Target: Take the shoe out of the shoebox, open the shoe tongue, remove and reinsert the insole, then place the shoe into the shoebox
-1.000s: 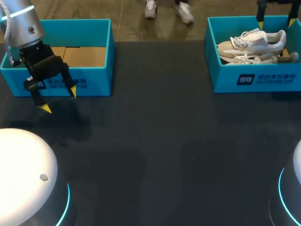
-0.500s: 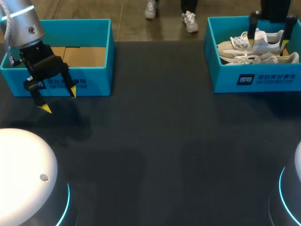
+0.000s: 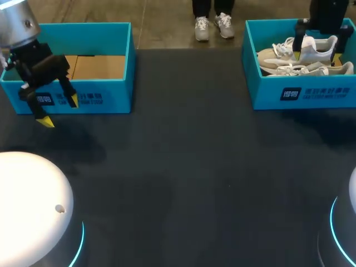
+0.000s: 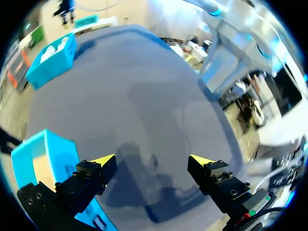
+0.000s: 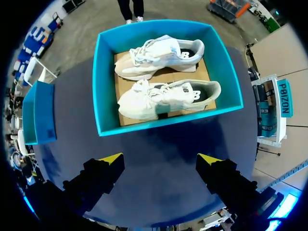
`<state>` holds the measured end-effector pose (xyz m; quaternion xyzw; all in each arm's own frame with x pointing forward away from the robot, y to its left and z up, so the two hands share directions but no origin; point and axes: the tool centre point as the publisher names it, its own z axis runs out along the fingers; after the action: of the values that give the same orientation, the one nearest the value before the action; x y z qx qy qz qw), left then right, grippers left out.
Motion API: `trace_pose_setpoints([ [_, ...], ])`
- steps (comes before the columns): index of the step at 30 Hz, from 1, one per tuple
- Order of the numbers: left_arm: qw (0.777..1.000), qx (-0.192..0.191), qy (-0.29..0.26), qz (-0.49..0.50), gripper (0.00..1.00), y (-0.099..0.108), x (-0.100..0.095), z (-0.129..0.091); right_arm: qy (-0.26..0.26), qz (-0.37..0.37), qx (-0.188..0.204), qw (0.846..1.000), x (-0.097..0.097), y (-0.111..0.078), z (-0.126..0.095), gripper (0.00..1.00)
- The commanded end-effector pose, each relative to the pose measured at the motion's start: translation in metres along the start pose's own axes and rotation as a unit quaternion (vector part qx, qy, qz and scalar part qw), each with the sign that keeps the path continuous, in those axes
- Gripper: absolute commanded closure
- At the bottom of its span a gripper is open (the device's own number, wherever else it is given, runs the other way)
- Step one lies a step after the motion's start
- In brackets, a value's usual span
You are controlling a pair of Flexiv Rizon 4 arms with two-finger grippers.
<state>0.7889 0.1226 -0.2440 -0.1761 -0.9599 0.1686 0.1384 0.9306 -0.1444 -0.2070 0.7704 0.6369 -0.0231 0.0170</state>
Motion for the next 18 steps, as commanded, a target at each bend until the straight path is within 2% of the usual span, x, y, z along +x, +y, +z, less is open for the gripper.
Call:
trace_pose_setpoints([
  [1, 0.961, -0.048, 0.015, -0.273, 0.0, -0.001, 0.006, -0.016, 0.001, 0.001, -0.004, 1.0, 0.0, -0.002, 0.001, 0.0],
  [4, 0.934, -0.059, 0.002, -0.354, 0.0, 0.004, 0.008, -0.019, 0.001, 0.001, -0.004, 1.0, 0.0, -0.002, 0.001, 0.0],
  [5, 0.924, -0.069, -0.024, -0.375, 0.0, 0.005, 0.01, -0.02, 0.001, 0.001, -0.004, 1.0, 0.0, -0.002, 0.001, 0.0],
  [11, 0.873, -0.071, -0.099, -0.472, 0.0, 0.013, 0.014, -0.025, 0.001, 0.001, -0.004, 1.0, 0.0, -0.002, 0.001, 0.0],
  [13, 0.838, -0.08, -0.204, -0.501, 0.0, 0.017, 0.017, -0.033, 0.001, 0.001, -0.004, 1.0, 0.0, -0.002, 0.001, 0.0],
  [18, 0.838, -0.08, -0.204, -0.501, 0.0, 0.017, 0.017, -0.033, 0.001, 0.001, -0.004, 1.0, 0.0, -0.002, 0.001, 0.0],
])
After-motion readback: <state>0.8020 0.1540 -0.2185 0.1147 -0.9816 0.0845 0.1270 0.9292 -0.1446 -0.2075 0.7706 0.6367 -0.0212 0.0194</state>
